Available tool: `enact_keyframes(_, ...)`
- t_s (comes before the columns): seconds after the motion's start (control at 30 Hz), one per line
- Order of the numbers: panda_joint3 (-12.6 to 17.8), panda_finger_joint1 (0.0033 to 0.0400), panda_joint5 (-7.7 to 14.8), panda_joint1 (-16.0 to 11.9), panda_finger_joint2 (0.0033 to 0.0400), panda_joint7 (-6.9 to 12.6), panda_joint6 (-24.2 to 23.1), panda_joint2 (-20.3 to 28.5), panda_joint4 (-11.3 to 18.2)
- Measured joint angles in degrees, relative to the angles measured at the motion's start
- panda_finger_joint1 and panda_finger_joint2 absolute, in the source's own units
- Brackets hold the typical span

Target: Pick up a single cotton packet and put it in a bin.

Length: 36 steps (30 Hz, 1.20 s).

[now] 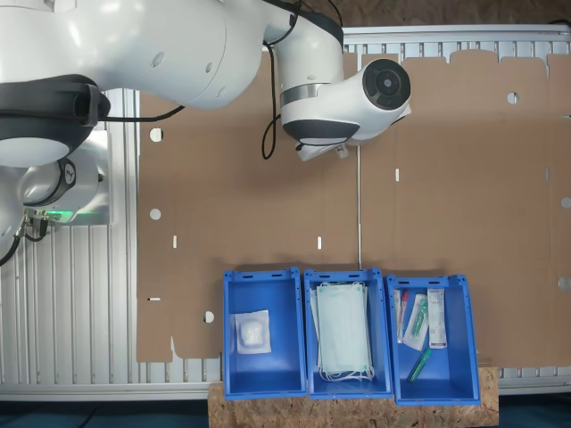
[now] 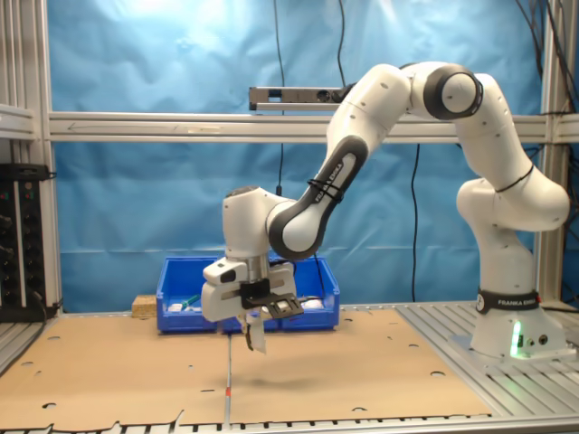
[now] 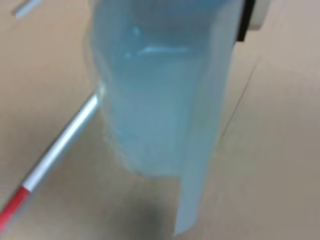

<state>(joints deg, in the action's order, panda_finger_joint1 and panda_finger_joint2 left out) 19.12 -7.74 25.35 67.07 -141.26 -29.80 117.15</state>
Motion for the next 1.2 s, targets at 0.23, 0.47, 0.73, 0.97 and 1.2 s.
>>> enact_keyframes(0.23,1.6,0.0054,0.1,0.0,0.0054,0.00,6.4,8.4,0.7)
enact_keyframes(0.47,4.3,0.0054,2.5,0.0,0.0054,0.00,10.4,17.0,3.2)
enact_keyframes(0.73,8.8,0.0054,8.3,-0.1,0.0054,0.51,14.1,26.7,8.6)
enact_keyframes(0.97,13.3,0.0055,13.1,-1.3,0.0055,2.38,16.3,33.4,13.3)
enact_keyframes(1.2,17.6,0.0055,18.2,-3.5,0.0055,4.21,17.0,36.7,15.6)
